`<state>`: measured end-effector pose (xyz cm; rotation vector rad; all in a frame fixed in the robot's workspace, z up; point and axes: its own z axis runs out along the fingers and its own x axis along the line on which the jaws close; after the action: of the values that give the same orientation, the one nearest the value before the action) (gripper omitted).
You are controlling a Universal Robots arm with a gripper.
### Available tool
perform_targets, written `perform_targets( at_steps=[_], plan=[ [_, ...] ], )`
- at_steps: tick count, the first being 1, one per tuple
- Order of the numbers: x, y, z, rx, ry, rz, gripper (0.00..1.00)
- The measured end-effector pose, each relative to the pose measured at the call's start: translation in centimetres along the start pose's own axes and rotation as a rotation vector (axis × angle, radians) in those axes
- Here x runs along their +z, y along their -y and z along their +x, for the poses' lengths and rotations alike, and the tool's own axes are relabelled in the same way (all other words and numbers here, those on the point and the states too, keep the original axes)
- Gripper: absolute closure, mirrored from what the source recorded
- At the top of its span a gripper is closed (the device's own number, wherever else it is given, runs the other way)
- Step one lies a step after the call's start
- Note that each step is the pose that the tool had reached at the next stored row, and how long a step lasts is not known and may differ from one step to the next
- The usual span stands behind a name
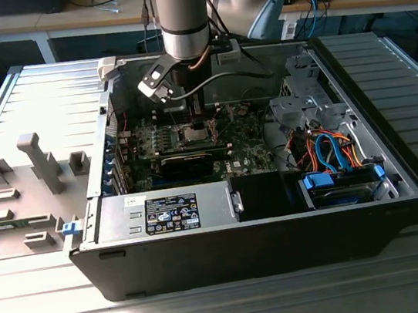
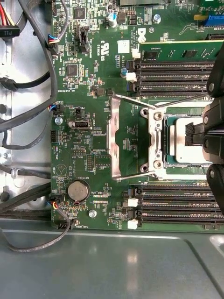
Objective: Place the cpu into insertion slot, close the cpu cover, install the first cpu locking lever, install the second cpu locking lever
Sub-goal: 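Place the cpu into insertion slot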
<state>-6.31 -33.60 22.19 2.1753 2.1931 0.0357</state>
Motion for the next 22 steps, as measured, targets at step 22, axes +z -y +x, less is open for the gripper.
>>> perform_targets(
  at_steps=[22],
  plan=[
    [-2.5, -0.13, -0.06, 0.0, 0.001, 0.0001, 0.89]
  ],
)
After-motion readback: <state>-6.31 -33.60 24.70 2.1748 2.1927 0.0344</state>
